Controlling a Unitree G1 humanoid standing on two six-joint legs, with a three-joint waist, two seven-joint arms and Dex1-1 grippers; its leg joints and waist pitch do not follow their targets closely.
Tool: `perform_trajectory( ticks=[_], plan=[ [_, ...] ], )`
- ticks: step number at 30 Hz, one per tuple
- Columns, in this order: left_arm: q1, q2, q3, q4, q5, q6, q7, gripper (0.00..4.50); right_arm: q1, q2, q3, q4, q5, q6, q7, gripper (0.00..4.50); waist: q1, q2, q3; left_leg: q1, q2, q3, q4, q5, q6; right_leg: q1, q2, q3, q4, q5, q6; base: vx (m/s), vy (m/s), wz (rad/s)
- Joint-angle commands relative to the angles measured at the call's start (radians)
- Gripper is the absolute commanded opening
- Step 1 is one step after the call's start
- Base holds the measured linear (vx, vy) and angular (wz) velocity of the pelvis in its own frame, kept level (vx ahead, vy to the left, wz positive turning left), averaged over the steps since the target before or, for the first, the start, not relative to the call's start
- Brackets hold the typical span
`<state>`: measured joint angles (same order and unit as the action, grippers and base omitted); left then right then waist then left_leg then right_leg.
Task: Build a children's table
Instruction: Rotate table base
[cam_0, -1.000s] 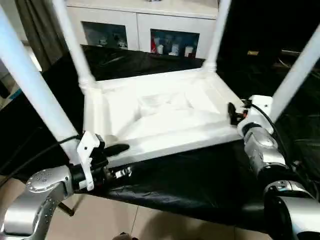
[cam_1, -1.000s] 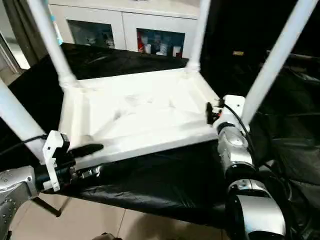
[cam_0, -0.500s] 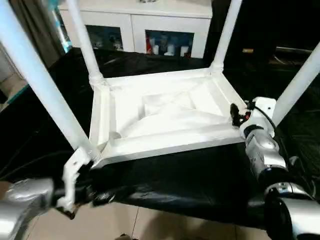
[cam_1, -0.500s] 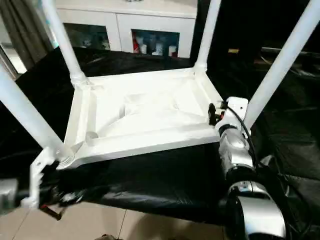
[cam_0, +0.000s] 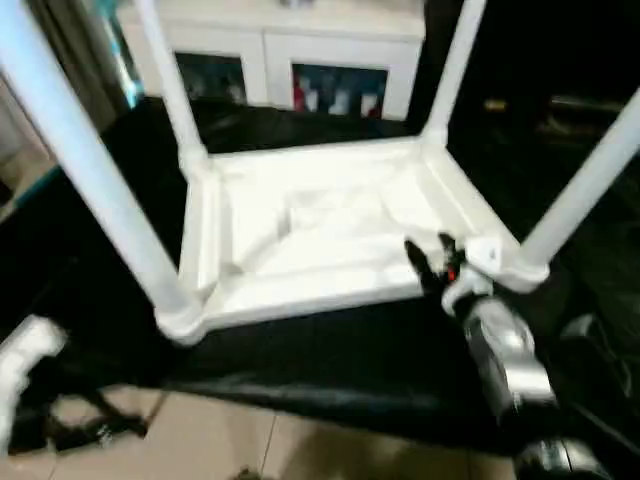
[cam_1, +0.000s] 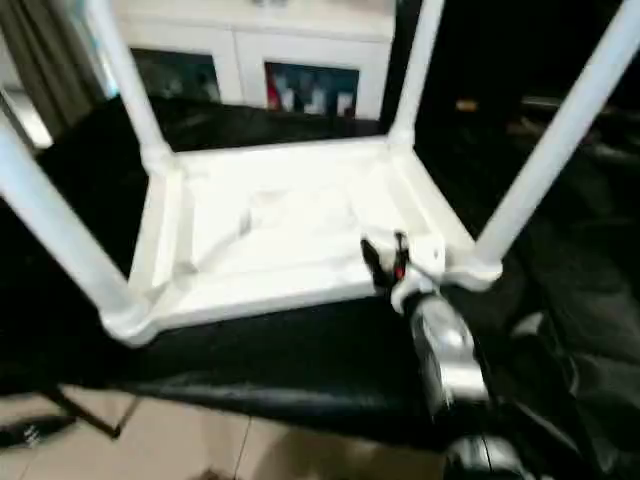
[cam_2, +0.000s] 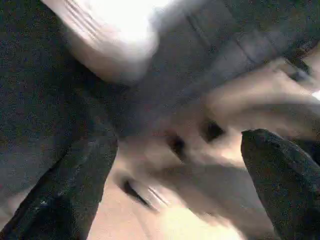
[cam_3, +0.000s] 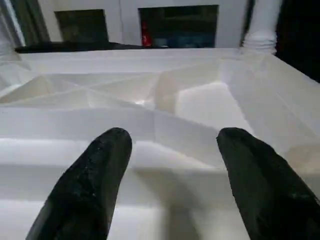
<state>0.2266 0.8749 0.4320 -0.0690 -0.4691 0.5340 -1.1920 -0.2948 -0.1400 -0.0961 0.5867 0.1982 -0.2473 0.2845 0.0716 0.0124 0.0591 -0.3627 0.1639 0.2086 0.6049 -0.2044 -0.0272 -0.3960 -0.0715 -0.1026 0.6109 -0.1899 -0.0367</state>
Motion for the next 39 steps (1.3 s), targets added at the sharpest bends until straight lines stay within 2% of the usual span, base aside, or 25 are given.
perform_trajectory(
  ticks=[1,2,3,5,6,7,8,9,11,12,13,14,16,18,20,22,24,26,27,29,32,36,37,39],
  plan=[
    [-0.024,-0.007,0.041,0.001,-0.030,-0.030,0.019,4.47,0.012,0.000,-0.037,-0.051,0.000,-0.006,-0.046,3.18,-0.001,0.019,-0.048,0.041,0.078,-0.045,-0.091,-0.350,-0.021,0.018,-0.090,0.082,-0.093,-0.371,-0.157,0.000,0.000,0.00],
    [-0.071,-0.028,0.065,0.006,-0.066,-0.028,0.031,4.47,0.088,0.015,-0.068,-0.132,-0.003,-0.022,-0.102,3.18,-0.004,0.011,-0.044,0.033,0.082,-0.049,-0.100,-0.361,-0.029,0.025,-0.088,0.081,-0.093,-0.381,-0.143,0.000,0.000,0.00],
    [-0.084,-0.034,0.064,0.013,-0.065,-0.034,0.038,4.47,0.120,0.020,-0.074,-0.163,-0.007,-0.028,-0.118,3.18,-0.001,0.012,-0.043,0.037,0.082,-0.050,-0.100,-0.374,-0.035,0.022,-0.088,0.081,-0.093,-0.393,-0.132,0.000,0.000,0.00],
    [-0.104,-0.046,0.055,0.029,-0.055,-0.051,0.056,4.47,0.166,0.028,-0.081,-0.201,-0.015,-0.039,-0.138,3.18,-0.005,0.007,-0.036,0.041,0.075,-0.055,-0.102,-0.449,-0.045,0.022,-0.094,0.082,-0.106,-0.494,-0.098,0.000,0.000,0.00],
    [-0.113,-0.051,0.049,0.037,-0.050,-0.060,0.061,4.47,0.187,0.032,-0.084,-0.219,-0.017,-0.040,-0.147,3.18,-0.006,0.005,-0.036,0.040,0.074,-0.057,-0.103,-0.455,-0.043,0.025,-0.096,0.082,-0.109,-0.525,-0.087,0.000,0.000,0.00],
    [-0.122,-0.059,0.043,0.045,-0.044,-0.073,0.067,4.47,0.206,0.036,-0.088,-0.233,-0.023,-0.041,-0.163,3.18,-0.009,0.009,-0.039,0.042,0.072,-0.061,-0.100,-0.448,-0.042,0.024,-0.101,0.083,-0.113,-0.557,-0.072,0.000,0.000,0.00],
    [-0.148,-0.080,0.024,0.064,-0.039,-0.104,0.079,4.47,0.239,0.041,-0.096,-0.260,-0.042,-0.029,-0.204,3.18,-0.014,0.005,-0.039,0.038,0.072,-0.062,-0.101,-0.435,-0.036,0.027,-0.101,0.083,-0.116,-0.563,-0.065,0.000,0.000,0.00],
    [-0.169,-0.098,0.013,0.072,-0.035,-0.123,0.093,4.47,0.249,0.042,-0.103,-0.263,-0.058,-0.025,-0.230,3.18,-0.015,0.004,-0.040,0.035,0.073,-0.064,-0.103,-0.426,-0.035,0.028,-0.099,0.082,-0.116,-0.562,-0.057,0.000,0.000,0.00],
    [-0.184,-0.111,0.007,0.080,-0.030,-0.138,0.101,4.47,0.257,0.043,-0.106,-0.269,-0.069,-0.018,-0.249,3.18,-0.019,0.003,-0.040,0.038,0.072,-0.065,-0.102,-0.437,-0.037,0.026,-0.099,0.081,-0.116,-0.558,-0.062,0.000,0.000,0.00],
    [-0.238,-0.160,-0.026,0.077,-0.032,-0.143,0.126,4.47,0.246,0.033,-0.116,-0.236,-0.088,0.030,-0.296,3.18,-0.023,0.002,-0.040,0.035,0.071,-0.065,-0.103,-0.435,-0.035,0.028,-0.097,0.080,-0.116,-0.557,-0.061,0.000,0.000,0.00],
    [-0.238,-0.160,-0.026,0.077,-0.032,-0.143,0.126,4.47,0.246,0.033,-0.116,-0.236,-0.088,0.030,-0.296,3.18,-0.025,0.002,-0.041,0.036,0.070,-0.066,-0.103,-0.428,-0.041,0.030,-0.093,0.078,-0.113,-0.546,-0.063,0.000,0.000,0.00],
    [-0.277,-0.196,-0.055,0.070,-0.037,-0.141,0.145,4.47,0.236,0.028,-0.122,-0.217,-0.095,0.076,-0.328,3.18,-0.022,0.004,-0.040,0.047,0.069,-0.062,-0.099,-0.443,-0.041,0.018,-0.093,0.081,-0.119,-0.539,-0.068,0.000,0.000,0.00],
    [-0.329,-0.247,-0.089,0.064,-0.046,-0.141,0.167,4.47,0.207,0.015,-0.112,-0.181,-0.099,0.126,-0.333,3.18,-0.023,0.005,-0.043,0.045,0.068,-0.065,-0.098,-0.437,-0.042,0.026,-0.094,0.079,-0.114,-0.527,-0.076,0.000,0.000,0.00],
    [-0.371,-0.301,-0.126,0.025,-0.096,-0.101,0.173,4.47,0.161,-0.005,-0.081,-0.124,-0.110,0.172,-0.301,3.18,-0.026,0.001,-0.045,0.039,0.066,-0.063,-0.096,-0.418,-0.039,0.032,-0.094,0.078,-0.109,-0.496,-0.090,0.000,0.000,0.00],
    [-0.376,-0.315,-0.157,-0.008,-0.131,-0.070,0.152,4.47,0.129,-0.009,-0.075,-0.098,-0.096,0.215,-0.272,3.18,-0.027,0.001,-0.047,0.030,0.065,-0.058,-0.091,-0.372,-0.024,0.035,-0.095,0.081,-0.105,-0.444,-0.108,0.000,0.000,0.00],
    [-0.371,-0.320,-0.198,-0.058,-0.176,-0.024,0.124,4.47,0.089,-0.021,-0.067,-0.061,-0.102,0.238,-0.251,3.18,-0.027,0.001,-0.052,0.032,0.065,-0.055,-0.088,-0.341,-0.016,0.036,-0.093,0.081,-0.097,-0.407,-0.126,0.000,0.000,0.00],
    [-0.372,-0.324,-0.217,-0.079,-0.196,-0.004,0.113,4.47,0.070,-0.028,-0.061,-0.044,-0.106,0.253,-0.238,3.18,-0.030,0.003,-0.054,0.028,0.066,-0.054,-0.088,-0.309,-0.012,0.042,-0.088,0.080,-0.088,-0.348,-0.151,0.000,0.000,0.00],
    [-0.386,-0.330,-0.260,-0.115,-0.230,0.051,0.087,4.47,0.016,-0.042,-0.049,-0.005,-0.119,0.283,-0.214,3.18,-0.031,0.005,-0.058,0.026,0.065,-0.049,-0.085,-0.263,-0.007,0.043,-0.083,0.079,-0.077,-0.254,-0.182,0.000,0.000,0.00],
    [-0.386,-0.330,-0.260,-0.115,-0.230,0.051,0.087,4.47,0.016,-0.042,-0.049,-0.005,-0.119,0.283,-0.214,3.18,-0.031,0.005,-0.058,0.024,0.064,-0.049,-0.085,-0.259,-0.006,0.045,-0.083,0.079,-0.077,-0.249,-0.186,0.000,0.000,0.00],
    [-0.403,-0.315,-0.310,-0.152,-0.278,0.128,0.046,4.47,-0.048,-0.068,-0.036,0.051,-0.121,0.282,-0.171,3.18,-0.033,0.004,-0.062,0.020,0.063,-0.047,-0.081,-0.219,0.002,0.051,-0.084,0.078,-0.071,-0.208,-0.199,0.000,0.000,0.00],
    [-0.429,-0.311,-0.351,-0.178,-0.314,0.168,0.023,4.47,-0.102,-0.087,-0.021,0.099,-0.130,0.286,-0.127,3.18,-0.036,0.006,-0.060,0.020,0.063,-0.046,-0.078,-0.222,0.004,0.052,-0.084,0.078,-0.073,-0.232,-0.201,0.000,0.000,0.00],
    [-0.472,-0.338,-0.378,-0.173,-0.316,0.169,0.031,4.47,-0.149,-0.093,-0.001,0.138,-0.136,0.292,-0.090,3.18,-0.040,0.003,-0.059,0.017,0.062,-0.047,-0.076,-0.214,0.005,0.057,-0.085,0.077,-0.077,-0.257,-0.196,0.000,0.000,0.00],
    [-0.499,-0.355,-0.400,-0.157,-0.297,0.164,0.038,4.47,-0.167,-0.089,0.013,0.149,-0.140,0.296,-0.070,3.18,-0.040,0.003,-0.059,0.023,0.061,-0.044,-0.074,-0.221,0.004,0.053,-0.083,0.077,-0.081,-0.277,-0.194,0.000,0.000,0.00],
    [-0.535,-0.379,-0.429,-0.135,-0.274,0.159,0.046,4.47,-0.190,-0.084,0.031,0.167,-0.151,0.298,-0.042,3.18,-0.040,-0.001,-0.057,0.016,0.062,-0.047,-0.075,-0.217,0.004,0.058,-0.087,0.077,-0.082,-0.300,-0.188,0.000,0.000,0.00]
  ],
)
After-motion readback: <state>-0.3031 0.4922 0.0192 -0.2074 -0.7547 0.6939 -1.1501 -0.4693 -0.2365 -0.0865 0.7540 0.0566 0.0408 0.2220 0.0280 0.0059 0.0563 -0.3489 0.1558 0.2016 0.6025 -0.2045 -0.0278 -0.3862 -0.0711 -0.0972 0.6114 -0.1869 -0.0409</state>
